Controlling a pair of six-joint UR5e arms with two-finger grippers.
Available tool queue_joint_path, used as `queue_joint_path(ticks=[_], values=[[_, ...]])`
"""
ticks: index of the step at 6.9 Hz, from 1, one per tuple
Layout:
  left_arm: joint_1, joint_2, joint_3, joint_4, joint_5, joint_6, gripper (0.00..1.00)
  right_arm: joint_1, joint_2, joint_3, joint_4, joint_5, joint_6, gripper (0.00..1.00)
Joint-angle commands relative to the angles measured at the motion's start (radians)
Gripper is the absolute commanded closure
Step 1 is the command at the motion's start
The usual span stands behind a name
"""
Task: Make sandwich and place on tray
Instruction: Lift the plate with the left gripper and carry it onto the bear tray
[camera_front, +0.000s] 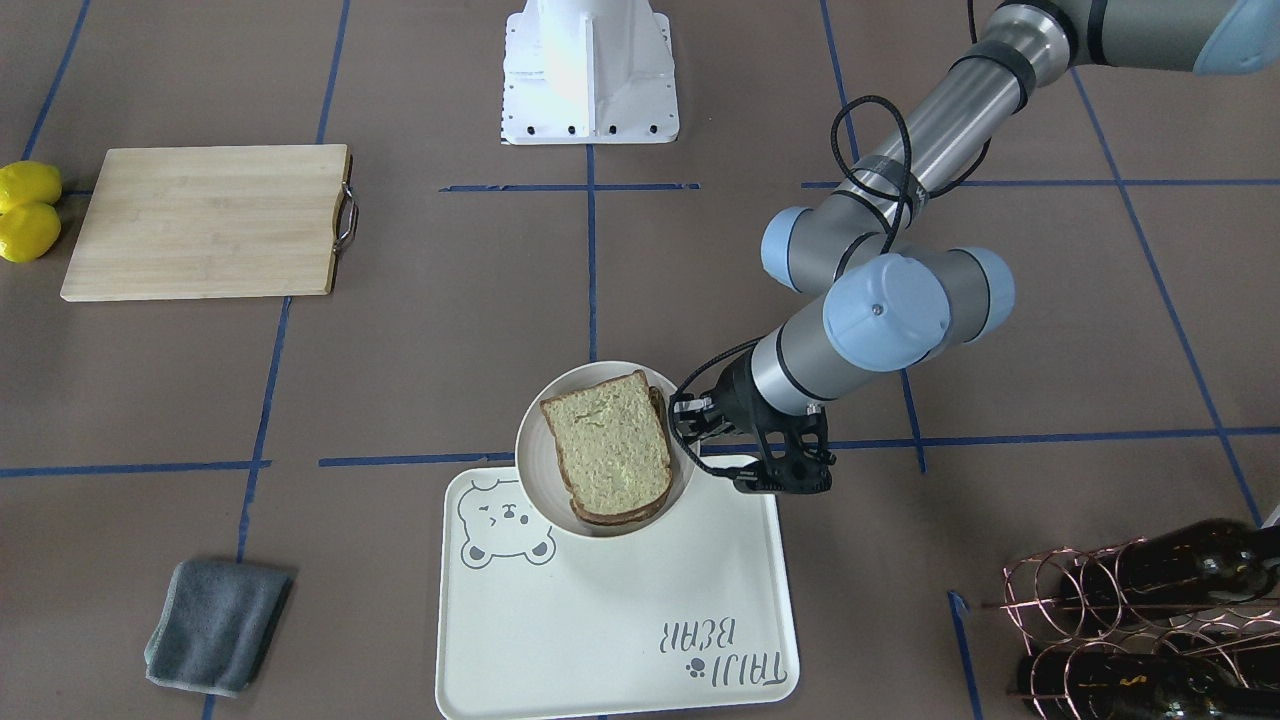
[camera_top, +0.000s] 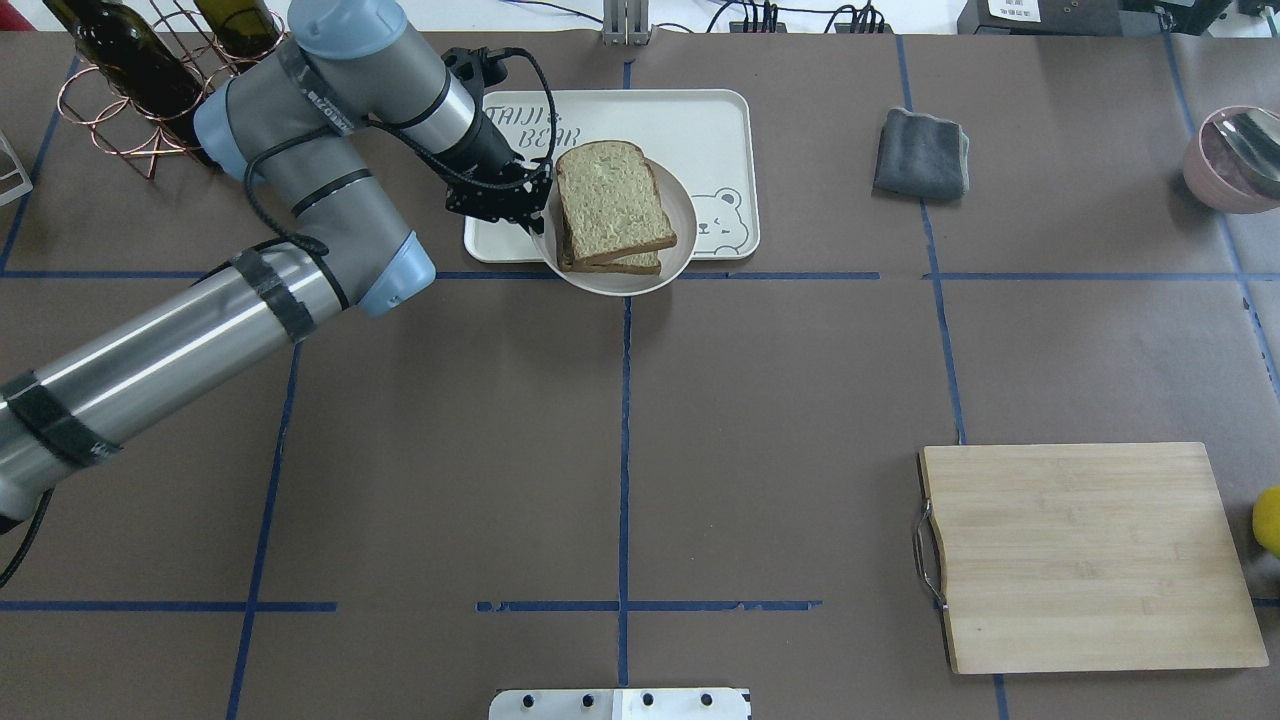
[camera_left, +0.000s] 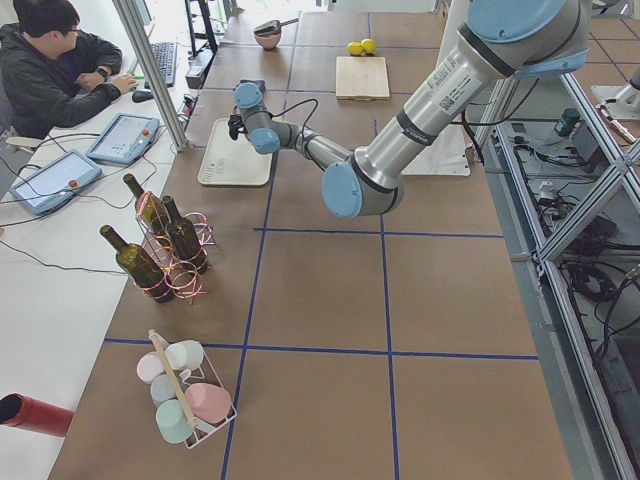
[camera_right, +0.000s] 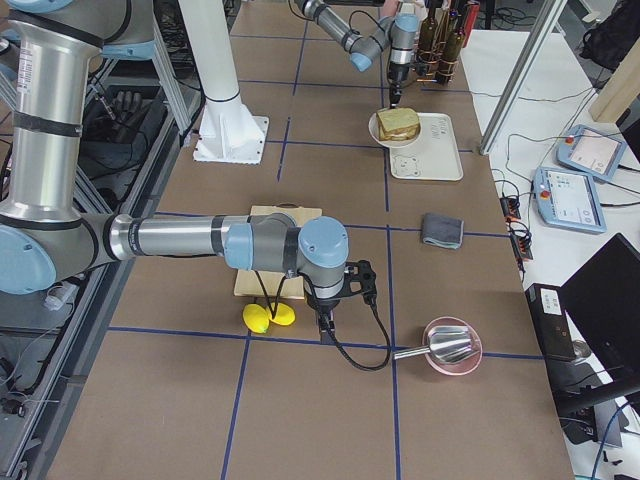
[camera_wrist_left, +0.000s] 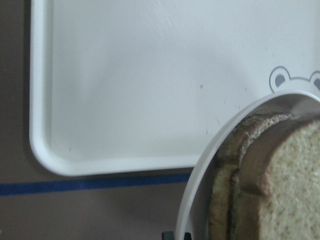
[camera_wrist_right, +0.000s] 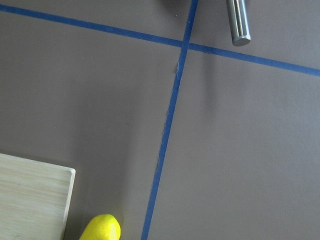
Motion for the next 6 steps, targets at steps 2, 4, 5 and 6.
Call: queue_joint_path(ticks=[2,4,5,6], values=[[-0.026,-0.175,0.375,-0.180,-0.004,0.011,1.00,0.000,0.001,-0.002,0.000,0.000,-0.001,0.00],[-0.025,-0.206,0.470,-0.239,0.050,0.013,1.00,0.000,0.000,-0.002,-0.001,0.000,-0.007,0.00],[-0.023,-0.207,0.485,-0.256,0.076,0.013,0.90,0.000,0.000,-0.005,-0.001,0.000,-0.002,0.00],[-0.023,-0.213,0.485,-0.260,0.082,0.015,0.01,0.000,0.000,-0.003,-0.001,0.000,0.001,0.00]])
